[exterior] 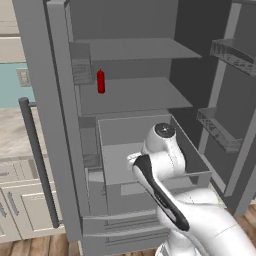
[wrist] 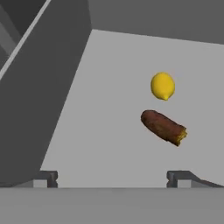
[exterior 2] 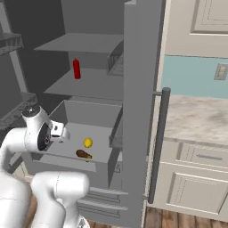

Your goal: Place the sweet potato and lemon inside the fridge drawer. Close the drawer after placing the vegetables.

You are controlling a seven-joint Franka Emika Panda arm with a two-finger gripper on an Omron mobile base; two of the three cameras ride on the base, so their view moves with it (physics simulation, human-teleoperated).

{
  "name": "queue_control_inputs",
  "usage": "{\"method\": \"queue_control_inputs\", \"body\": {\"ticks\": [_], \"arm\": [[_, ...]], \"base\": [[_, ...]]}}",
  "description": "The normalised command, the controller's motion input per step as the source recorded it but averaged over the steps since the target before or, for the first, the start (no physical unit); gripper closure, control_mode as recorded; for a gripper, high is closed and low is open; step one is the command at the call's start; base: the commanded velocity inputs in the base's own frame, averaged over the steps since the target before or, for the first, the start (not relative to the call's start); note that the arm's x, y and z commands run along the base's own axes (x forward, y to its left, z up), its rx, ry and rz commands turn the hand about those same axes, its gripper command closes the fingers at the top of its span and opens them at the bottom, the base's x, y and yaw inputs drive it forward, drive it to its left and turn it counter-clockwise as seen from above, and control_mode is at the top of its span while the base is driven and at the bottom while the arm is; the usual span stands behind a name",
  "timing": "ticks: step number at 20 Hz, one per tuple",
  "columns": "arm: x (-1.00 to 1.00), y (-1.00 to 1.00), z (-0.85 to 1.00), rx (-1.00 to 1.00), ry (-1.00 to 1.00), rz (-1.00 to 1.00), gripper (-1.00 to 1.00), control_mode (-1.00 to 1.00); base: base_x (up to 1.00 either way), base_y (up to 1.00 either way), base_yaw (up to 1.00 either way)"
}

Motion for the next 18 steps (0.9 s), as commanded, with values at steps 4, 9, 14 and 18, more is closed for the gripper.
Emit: {"method": "queue_control_inputs", "body": {"ticks": [4, 9, 14, 18], "arm": [[-0.69, 0.6, 0.11, -0.16, 0.1, 0.19, -1.0, -1.0], [-0.42, 0.5, 0.0, -0.18, 0.16, 0.22, -1.0, -1.0], [-0.14, 0.45, -0.08, -0.2, 0.19, 0.22, -1.0, -1.0], [0.04, 0.43, -0.58, -0.22, 0.19, 0.2, -1.0, -1.0]], "base": [[0.0, 0.0, 0.0], [0.0, 0.0, 0.0], [0.0, 0.0, 0.0], [0.0, 0.0, 0.0]]}}
